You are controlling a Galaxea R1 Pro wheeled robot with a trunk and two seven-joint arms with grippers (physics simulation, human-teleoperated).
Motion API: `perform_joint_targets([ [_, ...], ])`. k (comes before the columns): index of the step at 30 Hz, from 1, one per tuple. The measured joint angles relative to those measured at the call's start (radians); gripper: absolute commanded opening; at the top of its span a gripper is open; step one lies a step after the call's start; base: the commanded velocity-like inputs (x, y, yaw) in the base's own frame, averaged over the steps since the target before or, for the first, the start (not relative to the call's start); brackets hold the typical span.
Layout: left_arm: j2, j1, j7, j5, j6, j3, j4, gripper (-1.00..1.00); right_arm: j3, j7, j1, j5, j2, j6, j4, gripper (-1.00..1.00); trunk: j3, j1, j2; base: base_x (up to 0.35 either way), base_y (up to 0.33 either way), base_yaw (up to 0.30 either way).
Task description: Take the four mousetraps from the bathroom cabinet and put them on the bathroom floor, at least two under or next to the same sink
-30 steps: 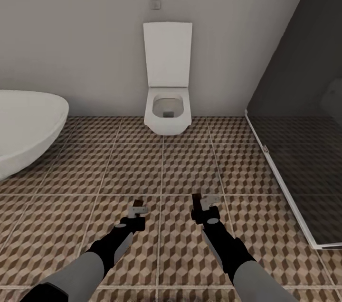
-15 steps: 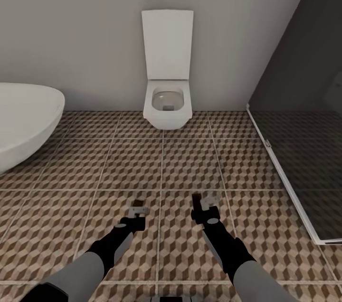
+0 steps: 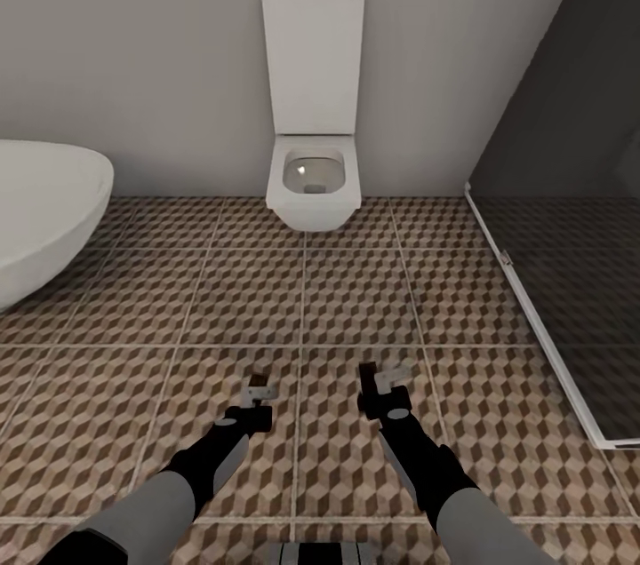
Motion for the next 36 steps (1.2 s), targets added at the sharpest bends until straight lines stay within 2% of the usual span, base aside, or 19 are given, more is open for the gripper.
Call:
perform_joint_targets([
  [36,0.000,0.000,0.000,0.000,0.000,0.000,0.000,-1.00,0.000,0.000,0.000,0.000,0.000,0.000,0.001,-1.00,-0.171,0.138,-0.252,0.000,0.000,0.000],
])
